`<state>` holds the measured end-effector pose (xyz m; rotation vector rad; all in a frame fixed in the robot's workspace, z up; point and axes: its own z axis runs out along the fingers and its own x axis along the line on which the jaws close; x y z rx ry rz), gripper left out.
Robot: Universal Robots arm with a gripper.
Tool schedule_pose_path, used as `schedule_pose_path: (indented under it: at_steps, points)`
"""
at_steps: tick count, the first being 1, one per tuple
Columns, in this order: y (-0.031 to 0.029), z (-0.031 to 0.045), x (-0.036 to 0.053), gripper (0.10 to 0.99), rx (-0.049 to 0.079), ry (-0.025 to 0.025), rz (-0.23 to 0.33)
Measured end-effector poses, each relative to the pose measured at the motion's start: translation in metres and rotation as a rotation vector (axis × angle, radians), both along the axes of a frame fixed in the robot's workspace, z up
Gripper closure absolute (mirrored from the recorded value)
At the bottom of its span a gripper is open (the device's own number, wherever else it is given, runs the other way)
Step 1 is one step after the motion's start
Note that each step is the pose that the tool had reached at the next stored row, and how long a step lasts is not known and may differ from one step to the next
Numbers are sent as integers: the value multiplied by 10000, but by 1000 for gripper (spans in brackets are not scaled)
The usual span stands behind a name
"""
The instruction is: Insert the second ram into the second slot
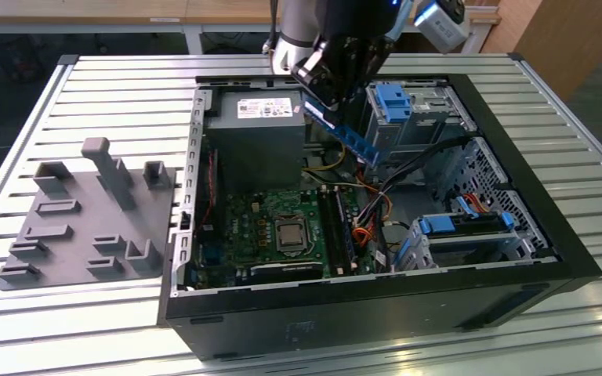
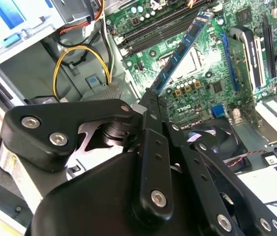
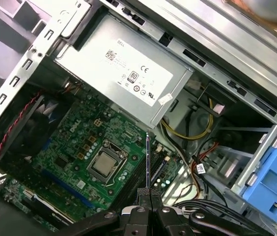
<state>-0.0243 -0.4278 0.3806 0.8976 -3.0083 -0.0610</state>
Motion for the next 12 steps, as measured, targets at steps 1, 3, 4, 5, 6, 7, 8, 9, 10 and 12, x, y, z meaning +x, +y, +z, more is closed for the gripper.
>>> schedule_pose_path:
  at_steps: [1,3,4,5,6,7,8,9,10,12]
  points:
    - [0,0,0,973,0,0,-72]
    - [0,0,0,973,0,0,-218]
    - [0,0,0,973,1,0,-289]
    - [0,0,0,973,0,0,-358]
    - [0,0,0,973,0,0,-425]
    - [0,-1,0,973,0,0,-491]
    - [0,-1,0,973,0,0,-554]
    - [0,-1,0,973,1,0,-617]
    - [0,-1,0,973,0,0,-674]
    - [0,-1,0,973,0,0,-788]
